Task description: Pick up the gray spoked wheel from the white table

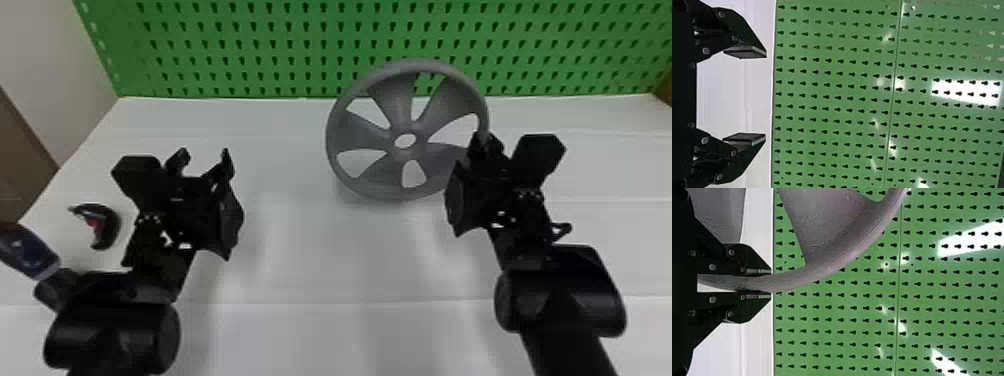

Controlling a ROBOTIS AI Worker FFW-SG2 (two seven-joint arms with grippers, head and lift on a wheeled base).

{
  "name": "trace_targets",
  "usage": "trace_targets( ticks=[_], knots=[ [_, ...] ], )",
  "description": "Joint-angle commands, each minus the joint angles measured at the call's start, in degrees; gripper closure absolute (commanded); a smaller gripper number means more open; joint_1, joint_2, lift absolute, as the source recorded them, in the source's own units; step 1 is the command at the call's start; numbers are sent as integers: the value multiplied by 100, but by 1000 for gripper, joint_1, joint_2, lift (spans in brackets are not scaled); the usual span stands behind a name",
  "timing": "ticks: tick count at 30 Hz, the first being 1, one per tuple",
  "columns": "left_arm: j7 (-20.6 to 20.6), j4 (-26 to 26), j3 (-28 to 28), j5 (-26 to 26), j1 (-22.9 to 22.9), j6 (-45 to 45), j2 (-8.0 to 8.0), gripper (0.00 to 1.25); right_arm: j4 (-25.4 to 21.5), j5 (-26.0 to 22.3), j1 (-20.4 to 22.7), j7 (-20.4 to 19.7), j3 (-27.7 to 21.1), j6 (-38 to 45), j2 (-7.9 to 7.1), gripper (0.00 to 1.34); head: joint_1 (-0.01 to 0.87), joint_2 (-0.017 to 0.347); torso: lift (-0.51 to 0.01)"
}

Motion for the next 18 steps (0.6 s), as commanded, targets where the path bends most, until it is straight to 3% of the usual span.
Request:
trace_targets(
  ticks=[1,12,18],
  knots=[
    [0,9,-4,-3,0,0,1,496,0,-27,-22,0,91,-15,5,1095,770,44,-98],
    [0,9,-21,-21,0,0,-8,496,9,-255,-39,9,214,-6,5,1095,770,44,-98],
    [0,9,-30,-47,-9,0,-8,496,35,-370,-66,9,355,-15,-79,1095,770,44,-98]
  ],
)
